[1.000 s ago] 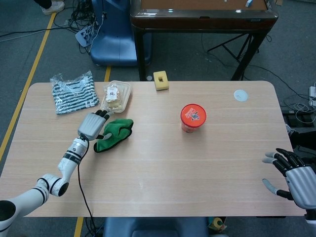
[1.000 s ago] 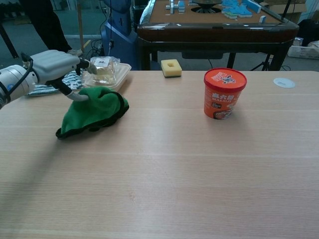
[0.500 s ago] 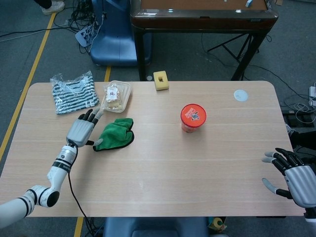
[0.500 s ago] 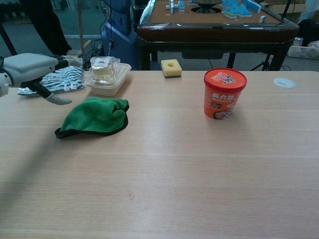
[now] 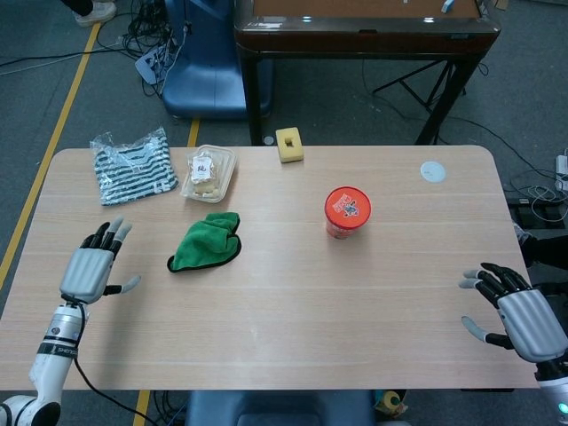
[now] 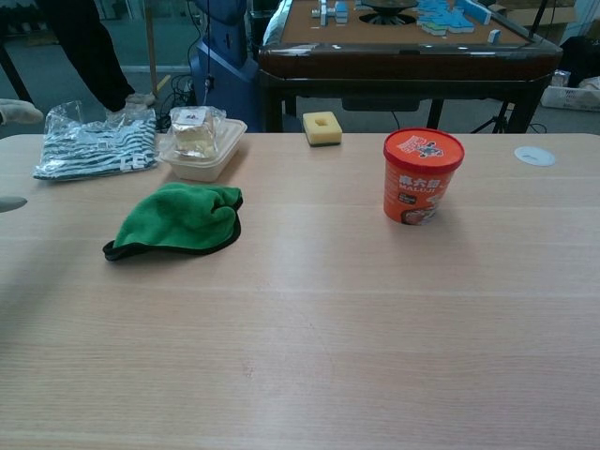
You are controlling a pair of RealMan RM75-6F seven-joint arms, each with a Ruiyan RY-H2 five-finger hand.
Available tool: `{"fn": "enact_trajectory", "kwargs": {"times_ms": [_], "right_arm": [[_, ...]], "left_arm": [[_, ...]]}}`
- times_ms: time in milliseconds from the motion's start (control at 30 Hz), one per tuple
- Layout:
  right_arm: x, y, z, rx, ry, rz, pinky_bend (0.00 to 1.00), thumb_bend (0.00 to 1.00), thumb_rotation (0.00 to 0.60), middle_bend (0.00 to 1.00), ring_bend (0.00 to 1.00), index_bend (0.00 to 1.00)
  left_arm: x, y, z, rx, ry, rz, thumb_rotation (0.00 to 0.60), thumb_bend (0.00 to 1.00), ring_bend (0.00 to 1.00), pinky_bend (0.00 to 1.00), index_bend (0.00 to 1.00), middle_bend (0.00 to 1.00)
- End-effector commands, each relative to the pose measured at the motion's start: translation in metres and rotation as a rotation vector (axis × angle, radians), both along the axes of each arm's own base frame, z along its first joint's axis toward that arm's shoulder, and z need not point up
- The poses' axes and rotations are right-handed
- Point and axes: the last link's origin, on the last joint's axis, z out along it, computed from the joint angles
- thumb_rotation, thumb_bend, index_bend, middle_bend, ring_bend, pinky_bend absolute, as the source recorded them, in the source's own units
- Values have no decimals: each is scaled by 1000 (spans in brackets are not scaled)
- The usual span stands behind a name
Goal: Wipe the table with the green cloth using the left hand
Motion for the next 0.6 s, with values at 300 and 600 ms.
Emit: {"fn": "enact_trajectory", "kwargs": {"times_ms": [300,600], "right_arm": [[8,-6,-11,36,0,65,191,329,600,291,164,346],[14,-7,-17,49,0,94,191,329,600,291,164,346]], "left_arm": [[-27,-84,37,108,-37,84,600,171,0,170,0,0],[-30,-122,43,149,-65,93,600,171,0,170,0,0]]}}
